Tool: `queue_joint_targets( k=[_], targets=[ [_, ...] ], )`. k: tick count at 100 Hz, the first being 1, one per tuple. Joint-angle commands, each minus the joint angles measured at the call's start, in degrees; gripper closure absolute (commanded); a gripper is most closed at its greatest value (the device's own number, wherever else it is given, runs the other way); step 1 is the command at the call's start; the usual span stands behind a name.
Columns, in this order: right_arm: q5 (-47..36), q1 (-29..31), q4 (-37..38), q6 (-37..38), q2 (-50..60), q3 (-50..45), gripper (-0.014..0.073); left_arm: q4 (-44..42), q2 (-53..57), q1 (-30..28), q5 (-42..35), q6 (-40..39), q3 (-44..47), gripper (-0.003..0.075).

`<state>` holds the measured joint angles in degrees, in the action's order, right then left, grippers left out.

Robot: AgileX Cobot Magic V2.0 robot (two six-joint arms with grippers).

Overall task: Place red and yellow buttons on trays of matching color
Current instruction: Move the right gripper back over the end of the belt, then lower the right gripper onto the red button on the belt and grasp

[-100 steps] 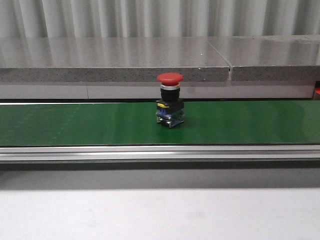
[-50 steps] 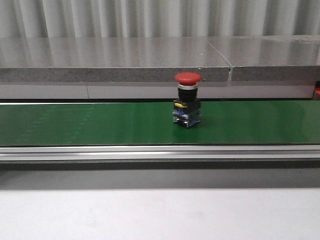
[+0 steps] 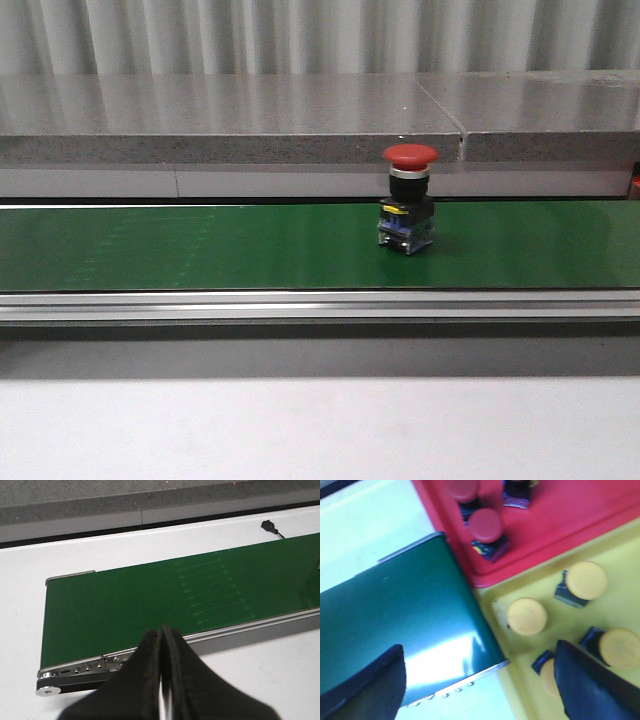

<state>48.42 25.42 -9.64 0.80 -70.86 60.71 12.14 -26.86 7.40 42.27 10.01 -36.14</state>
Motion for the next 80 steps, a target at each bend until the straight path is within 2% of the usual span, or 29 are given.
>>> queue_joint_targets(
  k=[1,37,80],
  targets=[
    [-0.65,-3.81,-0.55,-0.80,1.65,3.21,-0.0008,1.15,-0.24,0.45,-4.35,-0.07,-1.48,0.0740],
    [4.46,-19.49,-0.55,-0.80,0.97,9.71,-0.0008,1.15,-0.24,0.45,-4.35,-0.07,-1.48,0.0740],
    [12.18,-29.18,-0.55,-3.84,-2.57,17.20,-0.0010,1.15,-0.24,0.45,-4.35,-0.07,-1.48,0.0740]
  ],
)
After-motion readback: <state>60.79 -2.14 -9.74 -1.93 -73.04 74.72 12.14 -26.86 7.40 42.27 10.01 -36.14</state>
